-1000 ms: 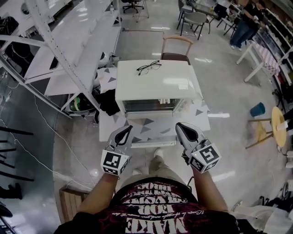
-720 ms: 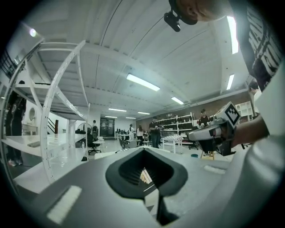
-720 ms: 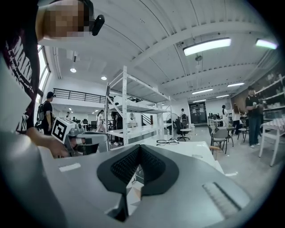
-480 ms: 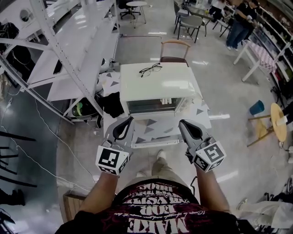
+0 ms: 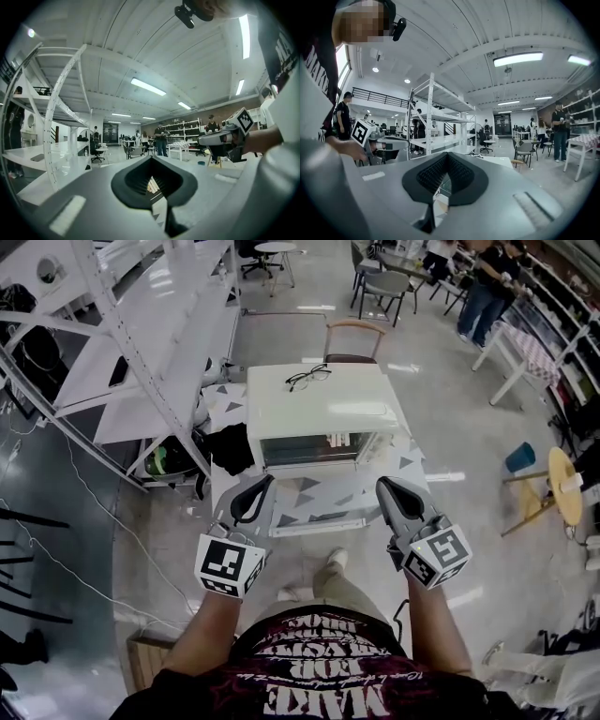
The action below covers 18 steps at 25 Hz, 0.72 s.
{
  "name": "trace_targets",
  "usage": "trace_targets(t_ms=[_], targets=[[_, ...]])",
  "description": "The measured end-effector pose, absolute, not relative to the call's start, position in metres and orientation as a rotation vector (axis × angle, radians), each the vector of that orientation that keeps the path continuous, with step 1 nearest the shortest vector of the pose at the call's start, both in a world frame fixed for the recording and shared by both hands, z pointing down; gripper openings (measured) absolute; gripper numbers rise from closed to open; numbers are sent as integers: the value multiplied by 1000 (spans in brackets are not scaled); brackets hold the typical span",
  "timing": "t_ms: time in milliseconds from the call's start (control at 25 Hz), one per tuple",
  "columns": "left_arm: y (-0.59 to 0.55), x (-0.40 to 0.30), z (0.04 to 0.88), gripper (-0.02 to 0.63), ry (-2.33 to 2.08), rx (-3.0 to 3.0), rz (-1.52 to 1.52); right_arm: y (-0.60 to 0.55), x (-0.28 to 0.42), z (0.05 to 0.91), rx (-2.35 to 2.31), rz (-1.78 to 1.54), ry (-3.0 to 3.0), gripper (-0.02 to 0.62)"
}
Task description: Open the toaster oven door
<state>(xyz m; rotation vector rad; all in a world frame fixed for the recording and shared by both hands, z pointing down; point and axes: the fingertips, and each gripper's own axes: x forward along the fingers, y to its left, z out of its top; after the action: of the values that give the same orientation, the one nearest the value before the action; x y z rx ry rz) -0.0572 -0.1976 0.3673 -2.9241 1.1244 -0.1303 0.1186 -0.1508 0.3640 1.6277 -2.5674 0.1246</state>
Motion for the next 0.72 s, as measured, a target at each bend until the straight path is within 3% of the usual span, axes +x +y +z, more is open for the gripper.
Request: trace_targets(t_ms=[720], targets=[[-197,2,365,3,1233,-2893,-134,-169,152,362,1409,108,-2680,25]])
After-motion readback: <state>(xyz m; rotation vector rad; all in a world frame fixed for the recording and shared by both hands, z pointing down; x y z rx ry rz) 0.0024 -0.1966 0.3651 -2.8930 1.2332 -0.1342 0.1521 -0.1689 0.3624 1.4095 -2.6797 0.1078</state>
